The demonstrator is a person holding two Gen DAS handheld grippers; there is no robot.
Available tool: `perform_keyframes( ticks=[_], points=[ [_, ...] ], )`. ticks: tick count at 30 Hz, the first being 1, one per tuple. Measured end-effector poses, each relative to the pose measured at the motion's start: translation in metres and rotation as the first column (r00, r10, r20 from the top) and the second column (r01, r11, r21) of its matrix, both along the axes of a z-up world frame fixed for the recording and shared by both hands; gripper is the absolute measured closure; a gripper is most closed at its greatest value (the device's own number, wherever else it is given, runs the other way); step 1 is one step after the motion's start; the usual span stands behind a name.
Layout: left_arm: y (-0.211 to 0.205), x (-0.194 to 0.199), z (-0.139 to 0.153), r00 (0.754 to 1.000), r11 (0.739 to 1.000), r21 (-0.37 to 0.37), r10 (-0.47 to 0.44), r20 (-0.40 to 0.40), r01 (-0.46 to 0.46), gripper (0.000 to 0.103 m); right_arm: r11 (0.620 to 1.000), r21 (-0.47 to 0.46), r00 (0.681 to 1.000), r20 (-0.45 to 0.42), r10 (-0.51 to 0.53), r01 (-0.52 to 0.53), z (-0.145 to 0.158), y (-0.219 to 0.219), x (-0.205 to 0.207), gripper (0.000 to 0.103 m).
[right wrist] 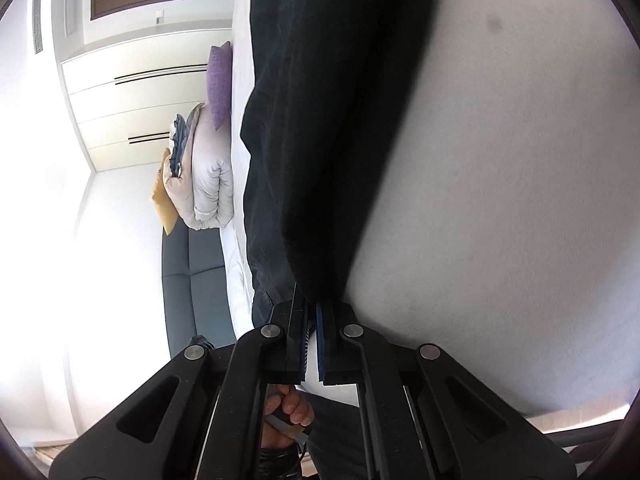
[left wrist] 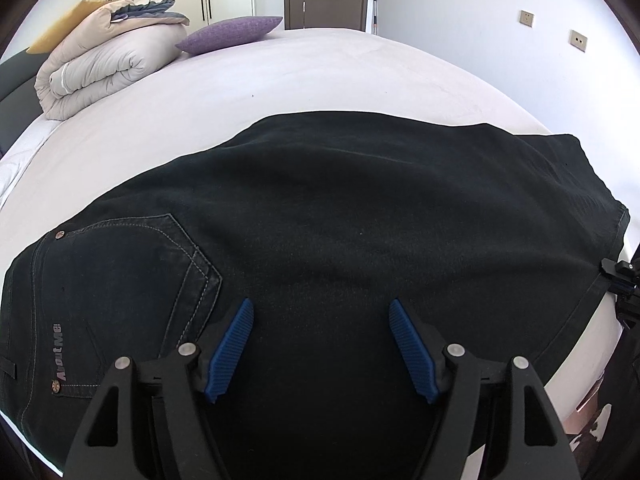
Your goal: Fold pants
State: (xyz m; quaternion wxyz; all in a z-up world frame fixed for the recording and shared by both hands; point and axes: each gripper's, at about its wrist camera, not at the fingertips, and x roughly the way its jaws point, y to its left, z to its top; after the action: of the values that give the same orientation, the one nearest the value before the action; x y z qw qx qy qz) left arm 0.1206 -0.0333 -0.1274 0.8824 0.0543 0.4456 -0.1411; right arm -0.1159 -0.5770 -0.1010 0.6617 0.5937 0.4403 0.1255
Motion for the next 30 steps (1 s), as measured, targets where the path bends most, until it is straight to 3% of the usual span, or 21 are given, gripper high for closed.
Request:
perform_keyframes(
  ticks=[6, 8, 12, 17, 19, 22, 25, 28, 30],
  points=[
    [-0.002, -0.002, 0.0, 1.0, 1.0, -0.005, 0.002, -0.001, -0.002, 0.03, 0.986, -0.015, 0.986, 0.033, -0.166, 0.166, 0.009, -0.052, -0.011, 0.1],
    [0.002, -0.006, 0.0, 1.0, 1.0, -0.005, 0.002, 0.002, -0.002, 0.03, 0.978, 0.005, 0.978, 0.022, -0.209, 0.209, 0.005, -0.066, -0.016, 0.103],
    [0.004, -0.008, -0.002, 1.0, 1.0, -0.007, 0.0, 0.007, 0.0, 0.029, 0.978, -0.032, 0.978, 0.028, -0.207, 0.208, 0.01, -0.068, -0.018, 0.103],
    [0.007, -0.007, -0.002, 1.0, 1.0, -0.012, -0.003, 0.011, 0.003, 0.029, 0.975, 0.048, 0.975, 0.033, -0.218, 0.216, 0.004, -0.075, -0.027, 0.102],
    [0.008, -0.007, -0.001, 1.0, 1.0, -0.014, 0.001, 0.01, -0.001, 0.03, 0.977, 0.011, 0.976, 0.02, -0.215, 0.214, 0.01, -0.076, -0.032, 0.099],
    [0.009, -0.005, 0.011, 1.0, 0.999, -0.033, 0.018, -0.007, -0.018, 0.031, 0.97, -0.149, 0.981, 0.018, -0.193, 0.193, 0.04, -0.089, -0.048, 0.099],
    [0.006, 0.001, 0.03, 0.999, 0.996, -0.092, 0.018, 0.029, -0.015, 0.032, 0.943, -0.294, 0.985, 0.122, -0.126, 0.157, 0.085, -0.086, -0.041, 0.099],
    [-0.012, 0.023, 0.038, 0.999, 0.994, -0.105, -0.01, 0.03, 0.013, 0.033, 0.942, -0.334, 0.979, 0.198, 0.049, 0.02, 0.117, -0.043, 0.005, 0.099],
    [-0.027, 0.037, 0.034, 0.999, 0.997, -0.073, -0.035, 0.013, 0.036, 0.039, 0.939, -0.319, 0.963, 0.188, 0.195, -0.129, 0.114, -0.001, 0.048, 0.099]
  ],
)
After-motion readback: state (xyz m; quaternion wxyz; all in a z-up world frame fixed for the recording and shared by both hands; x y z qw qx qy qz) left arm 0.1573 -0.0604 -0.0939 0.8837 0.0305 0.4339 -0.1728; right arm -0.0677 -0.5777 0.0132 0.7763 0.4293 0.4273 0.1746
